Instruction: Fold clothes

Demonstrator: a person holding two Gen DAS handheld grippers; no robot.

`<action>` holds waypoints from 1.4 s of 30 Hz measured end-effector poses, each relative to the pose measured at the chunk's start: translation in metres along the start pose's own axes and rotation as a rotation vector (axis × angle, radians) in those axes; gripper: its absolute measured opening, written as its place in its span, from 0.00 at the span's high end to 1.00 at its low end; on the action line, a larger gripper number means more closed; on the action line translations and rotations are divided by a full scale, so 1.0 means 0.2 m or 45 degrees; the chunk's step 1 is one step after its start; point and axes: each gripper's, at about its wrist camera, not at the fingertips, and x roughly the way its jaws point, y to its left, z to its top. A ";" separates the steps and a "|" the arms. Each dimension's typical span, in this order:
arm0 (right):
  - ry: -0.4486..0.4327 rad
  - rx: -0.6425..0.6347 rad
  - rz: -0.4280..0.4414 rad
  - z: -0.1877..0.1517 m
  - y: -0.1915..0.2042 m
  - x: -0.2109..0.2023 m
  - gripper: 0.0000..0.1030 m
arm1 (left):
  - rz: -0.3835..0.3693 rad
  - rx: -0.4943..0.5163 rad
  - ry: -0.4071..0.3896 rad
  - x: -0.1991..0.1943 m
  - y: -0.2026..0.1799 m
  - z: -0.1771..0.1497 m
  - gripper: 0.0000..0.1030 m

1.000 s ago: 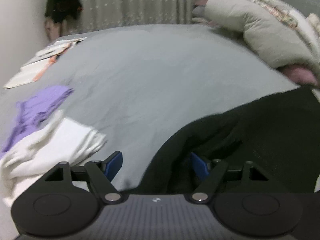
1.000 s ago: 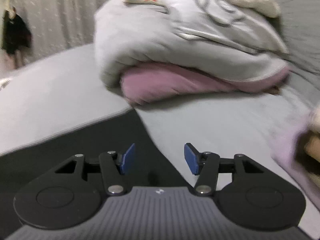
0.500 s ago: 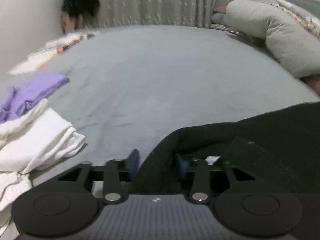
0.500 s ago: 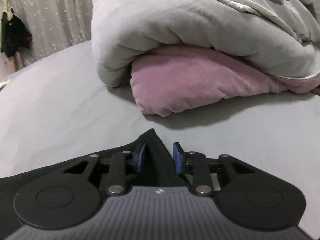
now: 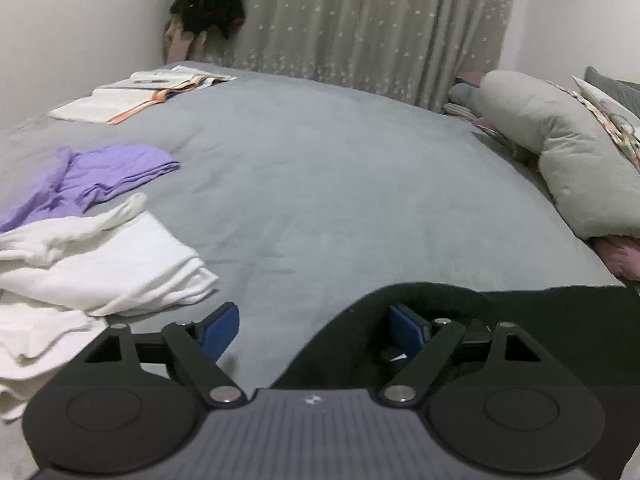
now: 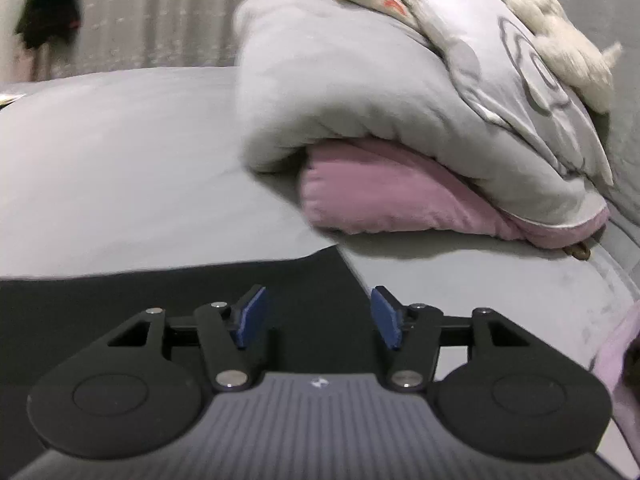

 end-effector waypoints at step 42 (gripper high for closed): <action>0.212 -0.288 0.523 -0.46 0.88 -0.77 0.41 | -0.083 0.040 0.103 -0.44 -0.10 -0.30 0.34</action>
